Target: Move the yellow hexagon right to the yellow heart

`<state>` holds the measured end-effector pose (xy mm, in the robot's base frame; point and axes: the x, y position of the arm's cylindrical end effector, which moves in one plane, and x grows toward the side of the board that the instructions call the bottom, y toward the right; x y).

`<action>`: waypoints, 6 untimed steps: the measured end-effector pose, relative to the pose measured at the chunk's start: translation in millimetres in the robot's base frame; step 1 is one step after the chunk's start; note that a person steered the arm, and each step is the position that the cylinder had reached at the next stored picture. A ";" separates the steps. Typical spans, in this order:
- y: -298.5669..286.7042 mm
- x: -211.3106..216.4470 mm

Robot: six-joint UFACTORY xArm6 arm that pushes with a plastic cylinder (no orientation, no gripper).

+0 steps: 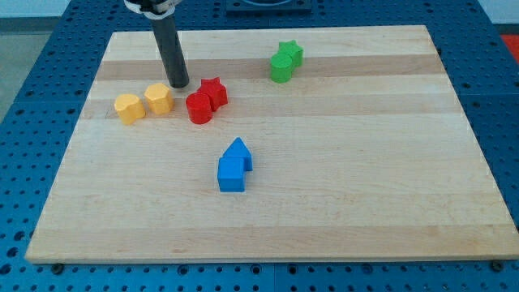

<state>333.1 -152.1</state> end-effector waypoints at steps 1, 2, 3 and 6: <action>0.0 21.3; 0.0 35.6; 0.0 42.9; -1.5 59.8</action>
